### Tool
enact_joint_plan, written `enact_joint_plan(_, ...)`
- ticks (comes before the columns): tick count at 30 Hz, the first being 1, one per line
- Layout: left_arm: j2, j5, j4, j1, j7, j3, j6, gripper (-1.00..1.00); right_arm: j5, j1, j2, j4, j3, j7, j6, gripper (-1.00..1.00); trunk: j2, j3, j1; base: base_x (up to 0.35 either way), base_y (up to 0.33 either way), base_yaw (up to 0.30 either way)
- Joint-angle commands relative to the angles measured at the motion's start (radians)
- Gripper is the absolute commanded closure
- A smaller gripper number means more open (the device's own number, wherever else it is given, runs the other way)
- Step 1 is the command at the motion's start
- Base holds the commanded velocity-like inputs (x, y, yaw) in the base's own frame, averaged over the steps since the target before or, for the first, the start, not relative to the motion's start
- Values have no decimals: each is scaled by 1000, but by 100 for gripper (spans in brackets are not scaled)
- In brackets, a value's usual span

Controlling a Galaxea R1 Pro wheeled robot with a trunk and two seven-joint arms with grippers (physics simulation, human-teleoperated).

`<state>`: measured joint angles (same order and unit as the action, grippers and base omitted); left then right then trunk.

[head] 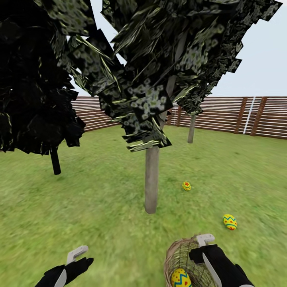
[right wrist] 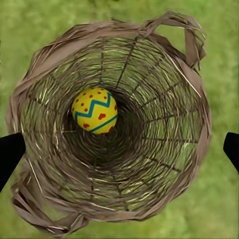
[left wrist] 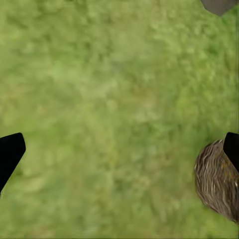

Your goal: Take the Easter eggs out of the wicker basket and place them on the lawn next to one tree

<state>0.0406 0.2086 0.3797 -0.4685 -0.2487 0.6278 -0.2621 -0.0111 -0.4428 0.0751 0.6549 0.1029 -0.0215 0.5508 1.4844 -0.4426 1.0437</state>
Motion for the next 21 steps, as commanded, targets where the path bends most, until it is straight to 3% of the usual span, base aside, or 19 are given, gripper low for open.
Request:
enact_joint_plan(1, -1, 10, 2, -1, -8, 9, -5, -100, -3, -1, 0, 2, 7, -3, 6, -100, 1, -1, 1, 276, 144, 0)
enact_joint_plan(6, 0, 6, 2, -1, -9, 11, -4, -100, -4, -1, -1, 2, 8, -3, 6, -100, 1, -1, 1, 254, 183, 0)
enact_joint_plan(14, 0, 5, 2, -1, -11, 9, -1, -100, -2, 0, -2, 2, 11, -2, 6, -100, 1, -1, 1, 59, 300, 0)
enact_joint_plan(21, -2, 7, 3, -1, -8, 12, 31, -100, -1, -1, 3, 8, 5, -2, 7, -100, 1, -1, 1, 141, 57, 0)
